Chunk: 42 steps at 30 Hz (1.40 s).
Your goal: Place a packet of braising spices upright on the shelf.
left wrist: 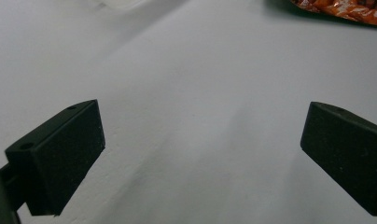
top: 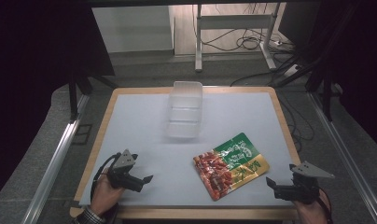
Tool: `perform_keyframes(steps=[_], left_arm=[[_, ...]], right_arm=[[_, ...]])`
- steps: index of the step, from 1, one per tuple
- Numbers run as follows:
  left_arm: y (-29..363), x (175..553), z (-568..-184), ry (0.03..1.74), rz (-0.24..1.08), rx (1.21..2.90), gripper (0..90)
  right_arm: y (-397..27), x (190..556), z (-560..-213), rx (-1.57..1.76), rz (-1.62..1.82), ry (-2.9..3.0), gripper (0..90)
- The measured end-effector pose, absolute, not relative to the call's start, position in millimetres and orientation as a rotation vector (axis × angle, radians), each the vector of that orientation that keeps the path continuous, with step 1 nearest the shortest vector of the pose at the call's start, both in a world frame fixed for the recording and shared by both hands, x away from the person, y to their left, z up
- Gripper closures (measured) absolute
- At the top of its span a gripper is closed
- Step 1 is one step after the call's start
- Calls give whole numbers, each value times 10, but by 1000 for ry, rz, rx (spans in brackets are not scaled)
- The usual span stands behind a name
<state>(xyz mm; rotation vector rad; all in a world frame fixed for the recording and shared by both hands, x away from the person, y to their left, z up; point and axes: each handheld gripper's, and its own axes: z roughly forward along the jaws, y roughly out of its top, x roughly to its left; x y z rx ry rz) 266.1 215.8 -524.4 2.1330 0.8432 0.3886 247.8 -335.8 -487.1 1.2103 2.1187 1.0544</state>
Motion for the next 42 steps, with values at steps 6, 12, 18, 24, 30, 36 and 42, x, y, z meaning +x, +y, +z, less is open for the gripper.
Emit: perform_keyframes(steps=[6,12,18,24,30,36,42], left_arm=[[2153,2657,-5247,837,390,2135,0],[2124,2651,-5256,811,393,2161,0],[2116,2653,-5263,812,396,2167,0],[2110,2655,-5267,809,393,2175,0],[2109,2656,-5269,809,392,2176,0],[2105,2656,-5270,808,391,2179,0],[2102,2658,-5272,807,389,2180,0]], right_arm=[[-3331,2517,-4873,1191,1068,2116,0],[-3292,2591,-4887,1172,1087,2135,0],[-3273,2644,-4895,1171,1090,2145,0],[-3246,2721,-4910,1167,1109,2157,4],[-3183,2805,-4939,1156,1106,2178,1],[-3148,2888,-4938,1149,1180,2168,0],[-3100,2976,-4955,1143,1163,2188,0]])
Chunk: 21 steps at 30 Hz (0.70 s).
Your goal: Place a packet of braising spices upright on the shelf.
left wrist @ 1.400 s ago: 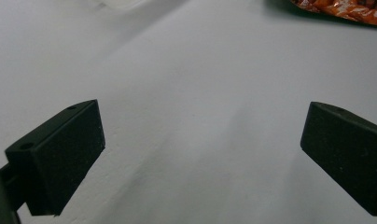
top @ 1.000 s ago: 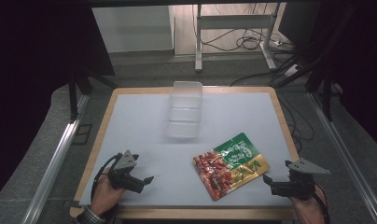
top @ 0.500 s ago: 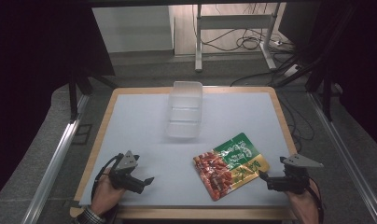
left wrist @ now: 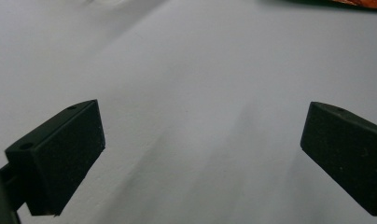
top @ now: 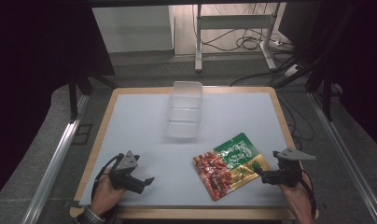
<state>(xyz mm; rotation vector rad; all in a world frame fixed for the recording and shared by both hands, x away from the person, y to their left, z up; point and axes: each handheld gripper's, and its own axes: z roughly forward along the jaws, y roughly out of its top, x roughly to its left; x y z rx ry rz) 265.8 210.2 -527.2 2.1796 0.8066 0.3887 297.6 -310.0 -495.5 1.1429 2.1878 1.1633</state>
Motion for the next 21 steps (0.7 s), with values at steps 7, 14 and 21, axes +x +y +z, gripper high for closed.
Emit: perform_keyframes(steps=[7,14,21], left_arm=[[2095,2658,-5276,800,385,2187,0],[2088,2656,-5279,796,384,2192,0],[2083,2656,-5283,792,383,2199,0]], right_arm=[[-3028,3092,-5012,1150,1136,2230,2],[-2968,3202,-5059,1165,1112,2270,2],[-2930,3296,-5117,1216,1101,2285,3]])
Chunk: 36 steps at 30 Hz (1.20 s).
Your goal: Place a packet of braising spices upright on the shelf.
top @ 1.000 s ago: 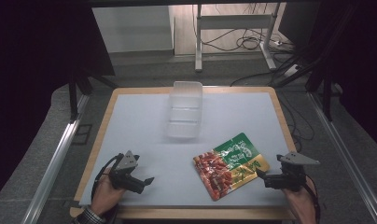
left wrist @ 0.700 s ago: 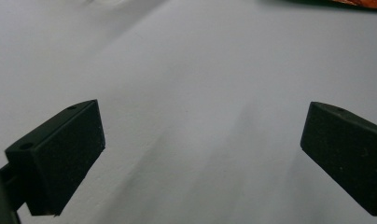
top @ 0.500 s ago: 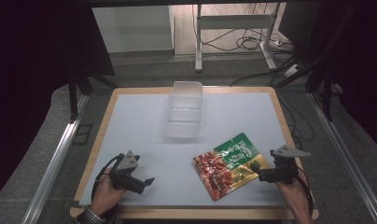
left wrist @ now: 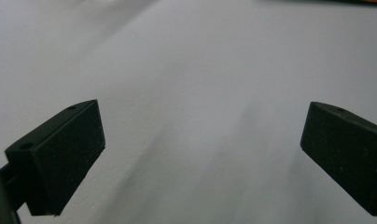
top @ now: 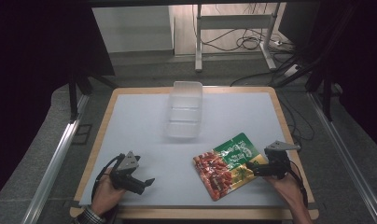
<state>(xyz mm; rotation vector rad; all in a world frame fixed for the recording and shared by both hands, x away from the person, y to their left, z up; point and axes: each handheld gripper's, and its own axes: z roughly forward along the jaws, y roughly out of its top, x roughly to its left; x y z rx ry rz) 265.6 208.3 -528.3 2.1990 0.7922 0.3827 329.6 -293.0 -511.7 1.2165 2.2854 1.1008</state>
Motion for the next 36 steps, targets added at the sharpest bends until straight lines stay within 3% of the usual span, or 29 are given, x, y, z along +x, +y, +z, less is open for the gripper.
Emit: perform_keyframes(steps=[3,16,24,36], left_arm=[[2080,2655,-5283,790,384,2201,0],[2071,2655,-5287,785,385,2206,0],[2064,2655,-5290,784,390,2212,0],[2061,2656,-5294,783,393,2219,0]], right_arm=[[-2925,3312,-5126,1224,1092,2292,7],[-2879,3442,-5143,1269,1040,2389,233],[-2774,3522,-5119,1209,999,2421,264],[-2509,3568,-4939,1032,993,2444,537]])
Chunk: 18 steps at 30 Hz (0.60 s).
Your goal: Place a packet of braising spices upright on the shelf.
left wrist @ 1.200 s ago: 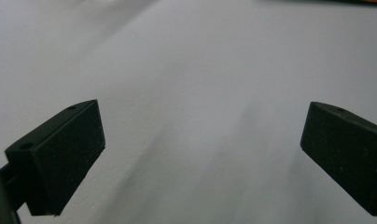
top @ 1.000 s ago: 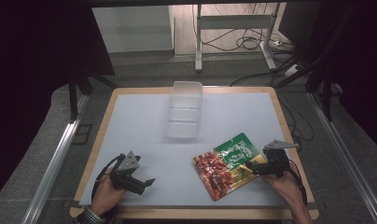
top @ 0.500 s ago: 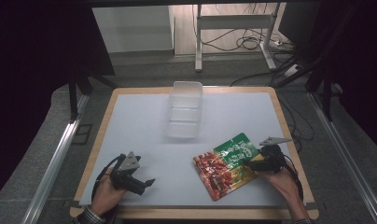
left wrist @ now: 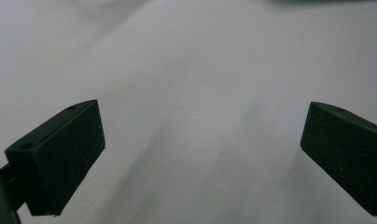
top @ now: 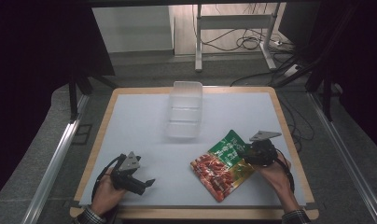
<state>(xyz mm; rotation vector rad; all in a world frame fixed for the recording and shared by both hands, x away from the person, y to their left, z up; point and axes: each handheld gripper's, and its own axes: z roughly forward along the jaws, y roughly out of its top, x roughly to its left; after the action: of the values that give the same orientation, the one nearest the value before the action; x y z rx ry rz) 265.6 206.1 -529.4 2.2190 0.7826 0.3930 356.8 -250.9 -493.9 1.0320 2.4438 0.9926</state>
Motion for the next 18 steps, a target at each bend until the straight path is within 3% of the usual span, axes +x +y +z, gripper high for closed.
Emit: perform_keyframes(steps=[9,15,18], left_arm=[[2057,2656,-5297,783,393,2222,0],[2059,2655,-5296,779,395,2225,0],[2059,2655,-5296,779,395,2225,0]], right_arm=[[-2325,3743,-4978,1045,893,2491,635],[-2254,3837,-5002,1058,830,2499,846],[-2242,3825,-4966,1059,854,2516,890]])
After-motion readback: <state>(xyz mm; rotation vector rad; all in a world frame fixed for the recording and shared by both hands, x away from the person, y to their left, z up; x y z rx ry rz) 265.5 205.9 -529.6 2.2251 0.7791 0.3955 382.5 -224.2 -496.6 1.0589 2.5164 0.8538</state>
